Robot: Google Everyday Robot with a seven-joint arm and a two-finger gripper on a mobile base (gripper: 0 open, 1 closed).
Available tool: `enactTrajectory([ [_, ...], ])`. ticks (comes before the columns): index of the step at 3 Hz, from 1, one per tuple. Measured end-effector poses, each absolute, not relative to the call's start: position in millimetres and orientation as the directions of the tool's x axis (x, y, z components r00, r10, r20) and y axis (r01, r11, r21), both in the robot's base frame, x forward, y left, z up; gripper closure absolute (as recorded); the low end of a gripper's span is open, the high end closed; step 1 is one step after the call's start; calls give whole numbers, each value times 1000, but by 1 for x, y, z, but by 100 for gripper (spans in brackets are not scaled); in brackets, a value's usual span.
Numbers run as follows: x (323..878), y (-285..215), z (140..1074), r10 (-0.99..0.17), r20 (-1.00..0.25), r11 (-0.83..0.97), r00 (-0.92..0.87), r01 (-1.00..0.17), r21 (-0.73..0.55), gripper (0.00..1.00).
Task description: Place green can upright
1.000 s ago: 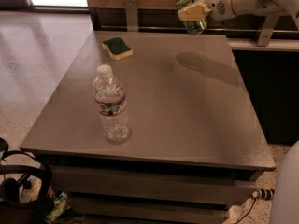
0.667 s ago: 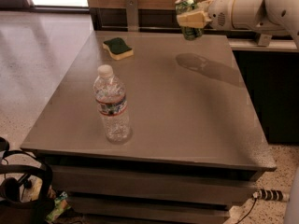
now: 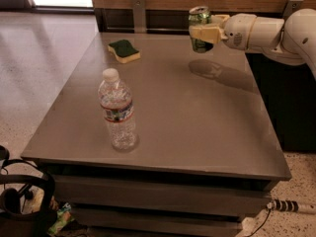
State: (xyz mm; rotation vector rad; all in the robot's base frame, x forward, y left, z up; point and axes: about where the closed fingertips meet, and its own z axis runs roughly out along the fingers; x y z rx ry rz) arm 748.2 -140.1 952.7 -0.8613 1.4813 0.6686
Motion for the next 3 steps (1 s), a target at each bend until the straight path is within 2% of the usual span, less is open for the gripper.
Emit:
enactTrajectory([
  [3,735,-139,916,-9,-999,528,37,-848,-36,100],
])
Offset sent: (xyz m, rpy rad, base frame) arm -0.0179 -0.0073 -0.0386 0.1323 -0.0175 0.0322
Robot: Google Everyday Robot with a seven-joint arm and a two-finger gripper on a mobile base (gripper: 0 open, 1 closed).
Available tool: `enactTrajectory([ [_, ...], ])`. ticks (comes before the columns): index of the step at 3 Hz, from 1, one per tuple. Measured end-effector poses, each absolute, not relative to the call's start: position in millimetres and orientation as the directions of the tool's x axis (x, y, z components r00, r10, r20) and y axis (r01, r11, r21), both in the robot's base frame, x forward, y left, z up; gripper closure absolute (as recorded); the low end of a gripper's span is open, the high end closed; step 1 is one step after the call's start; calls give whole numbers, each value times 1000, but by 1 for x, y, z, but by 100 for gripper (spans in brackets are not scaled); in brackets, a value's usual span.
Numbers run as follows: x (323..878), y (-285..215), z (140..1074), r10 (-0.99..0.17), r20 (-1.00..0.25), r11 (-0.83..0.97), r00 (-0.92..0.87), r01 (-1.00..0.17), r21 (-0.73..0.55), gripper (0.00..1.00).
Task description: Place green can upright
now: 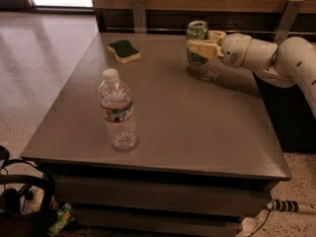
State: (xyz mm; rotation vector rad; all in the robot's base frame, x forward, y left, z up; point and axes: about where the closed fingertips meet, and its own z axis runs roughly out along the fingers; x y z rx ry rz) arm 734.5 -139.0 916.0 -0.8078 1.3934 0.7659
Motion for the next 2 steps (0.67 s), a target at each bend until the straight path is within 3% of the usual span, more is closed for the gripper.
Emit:
enactTrajectory([
  [2,737,-145,888,-5,-994,529,114,-843,-99,100],
])
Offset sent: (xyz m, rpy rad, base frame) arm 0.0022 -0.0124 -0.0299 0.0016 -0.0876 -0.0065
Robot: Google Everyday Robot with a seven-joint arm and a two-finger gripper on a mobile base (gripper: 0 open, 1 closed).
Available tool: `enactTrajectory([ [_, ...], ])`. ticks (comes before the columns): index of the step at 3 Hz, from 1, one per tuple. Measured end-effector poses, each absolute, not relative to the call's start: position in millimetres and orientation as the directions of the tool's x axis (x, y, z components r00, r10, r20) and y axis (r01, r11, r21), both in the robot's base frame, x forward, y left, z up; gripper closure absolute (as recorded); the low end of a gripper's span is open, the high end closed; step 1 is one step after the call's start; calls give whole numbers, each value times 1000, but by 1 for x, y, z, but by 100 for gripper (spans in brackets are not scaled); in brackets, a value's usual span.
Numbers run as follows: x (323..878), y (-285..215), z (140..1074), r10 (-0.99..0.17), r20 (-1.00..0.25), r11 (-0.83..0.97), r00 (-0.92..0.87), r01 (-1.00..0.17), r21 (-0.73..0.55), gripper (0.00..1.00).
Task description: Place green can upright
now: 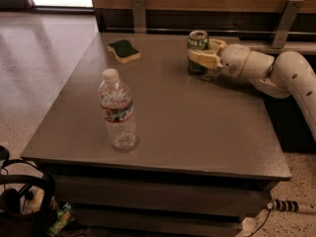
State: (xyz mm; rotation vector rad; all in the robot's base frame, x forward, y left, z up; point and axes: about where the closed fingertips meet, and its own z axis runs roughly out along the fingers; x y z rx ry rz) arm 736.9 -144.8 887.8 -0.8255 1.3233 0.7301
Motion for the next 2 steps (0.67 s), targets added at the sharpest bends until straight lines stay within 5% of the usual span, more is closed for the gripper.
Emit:
enactTrajectory([
  [1,739,-147,880,-9,-993,526,119,-844,-106,100],
  [2,739,-143,880,-8,-993,522,119,-846,-106,82],
])
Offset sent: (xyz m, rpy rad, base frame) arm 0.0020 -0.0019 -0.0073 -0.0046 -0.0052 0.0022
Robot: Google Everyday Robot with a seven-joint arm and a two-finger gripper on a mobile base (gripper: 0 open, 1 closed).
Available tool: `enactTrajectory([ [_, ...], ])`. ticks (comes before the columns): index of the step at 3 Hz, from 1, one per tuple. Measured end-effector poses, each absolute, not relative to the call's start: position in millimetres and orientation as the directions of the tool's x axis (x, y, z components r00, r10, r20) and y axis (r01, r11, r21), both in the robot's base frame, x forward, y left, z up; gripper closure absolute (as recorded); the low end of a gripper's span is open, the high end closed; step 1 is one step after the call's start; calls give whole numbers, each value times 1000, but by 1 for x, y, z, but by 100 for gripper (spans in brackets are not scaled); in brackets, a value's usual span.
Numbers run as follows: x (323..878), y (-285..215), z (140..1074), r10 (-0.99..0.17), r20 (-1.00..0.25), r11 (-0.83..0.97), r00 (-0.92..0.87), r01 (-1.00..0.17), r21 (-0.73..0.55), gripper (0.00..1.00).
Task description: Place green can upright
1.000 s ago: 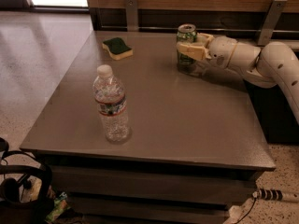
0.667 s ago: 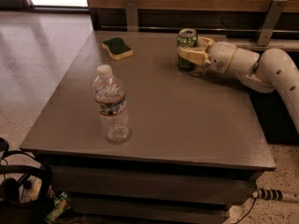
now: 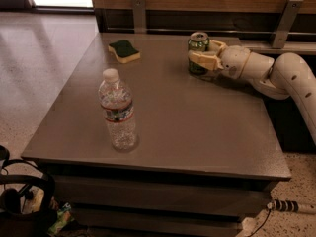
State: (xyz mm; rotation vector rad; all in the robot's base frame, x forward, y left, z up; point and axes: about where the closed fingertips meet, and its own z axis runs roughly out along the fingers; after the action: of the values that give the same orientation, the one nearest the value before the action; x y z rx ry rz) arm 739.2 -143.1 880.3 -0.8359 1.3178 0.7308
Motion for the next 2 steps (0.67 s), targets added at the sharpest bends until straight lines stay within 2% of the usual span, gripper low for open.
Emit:
enactTrajectory([
  [2,740,-136,881,-6,-993,514,120,-852,-106,35],
])
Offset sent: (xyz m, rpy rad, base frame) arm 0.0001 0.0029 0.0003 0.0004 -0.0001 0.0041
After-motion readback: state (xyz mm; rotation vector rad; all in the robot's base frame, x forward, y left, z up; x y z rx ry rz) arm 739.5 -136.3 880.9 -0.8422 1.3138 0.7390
